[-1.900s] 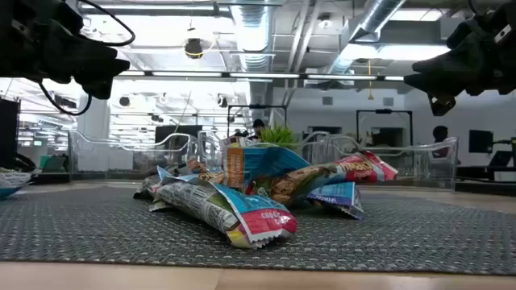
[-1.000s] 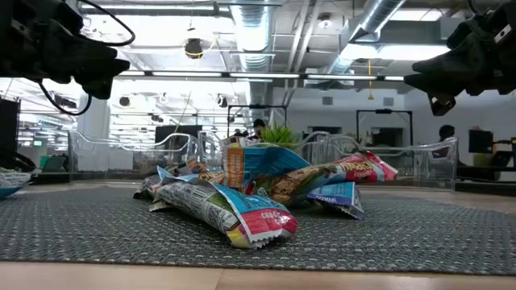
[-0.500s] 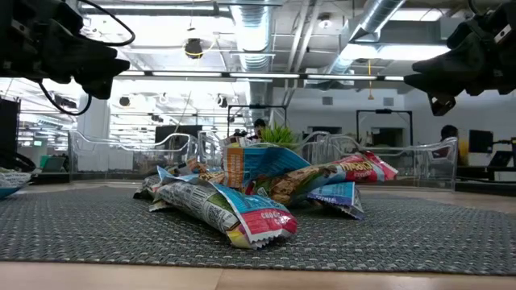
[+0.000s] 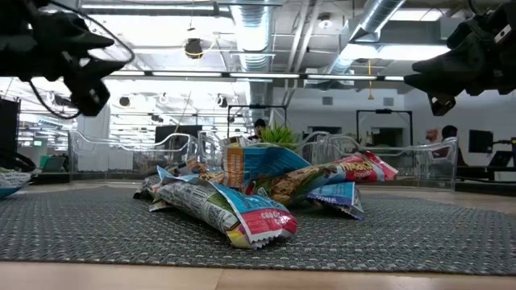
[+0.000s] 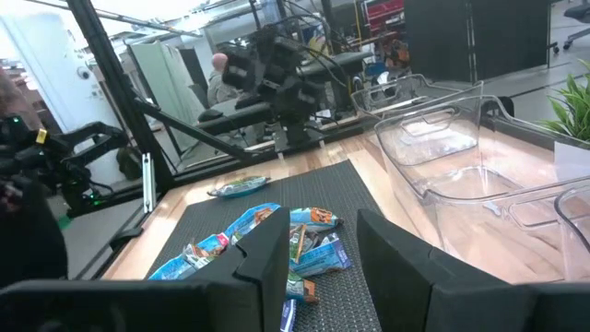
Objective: Pick and place Granola Bars by type
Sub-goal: Put the red granola bar into the top left transparent bin
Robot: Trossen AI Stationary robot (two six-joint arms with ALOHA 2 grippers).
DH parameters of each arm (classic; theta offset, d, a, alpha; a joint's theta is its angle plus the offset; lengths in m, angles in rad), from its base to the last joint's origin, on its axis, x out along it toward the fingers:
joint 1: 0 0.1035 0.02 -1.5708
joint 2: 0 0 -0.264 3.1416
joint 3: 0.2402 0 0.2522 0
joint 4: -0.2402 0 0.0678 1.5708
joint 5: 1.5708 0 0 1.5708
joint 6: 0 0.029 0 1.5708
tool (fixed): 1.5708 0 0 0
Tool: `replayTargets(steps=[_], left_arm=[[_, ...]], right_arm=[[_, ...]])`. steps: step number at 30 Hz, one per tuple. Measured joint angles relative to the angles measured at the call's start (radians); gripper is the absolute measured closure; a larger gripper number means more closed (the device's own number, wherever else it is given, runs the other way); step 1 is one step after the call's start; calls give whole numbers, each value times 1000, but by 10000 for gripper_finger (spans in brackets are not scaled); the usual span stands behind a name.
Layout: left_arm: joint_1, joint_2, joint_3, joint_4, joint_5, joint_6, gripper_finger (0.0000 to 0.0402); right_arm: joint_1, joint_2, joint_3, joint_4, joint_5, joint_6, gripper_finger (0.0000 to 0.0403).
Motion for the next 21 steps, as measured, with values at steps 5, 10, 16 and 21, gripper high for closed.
replayTargets(steps=[5, 10, 16, 21], left_arm=[[0, 0, 0, -1, -11, -313, 262], [0, 0, 0, 0, -135, -437, 262], [0, 0, 2, 57, -132, -336, 262], [0, 60, 87, 68, -138, -176, 262]], right_arm=[[0, 0, 0, 0, 0, 0, 282], [0, 0, 0, 0, 0, 0, 282], [0, 0, 0, 0, 0, 0, 282], [0, 0, 0, 0, 0, 0, 282]])
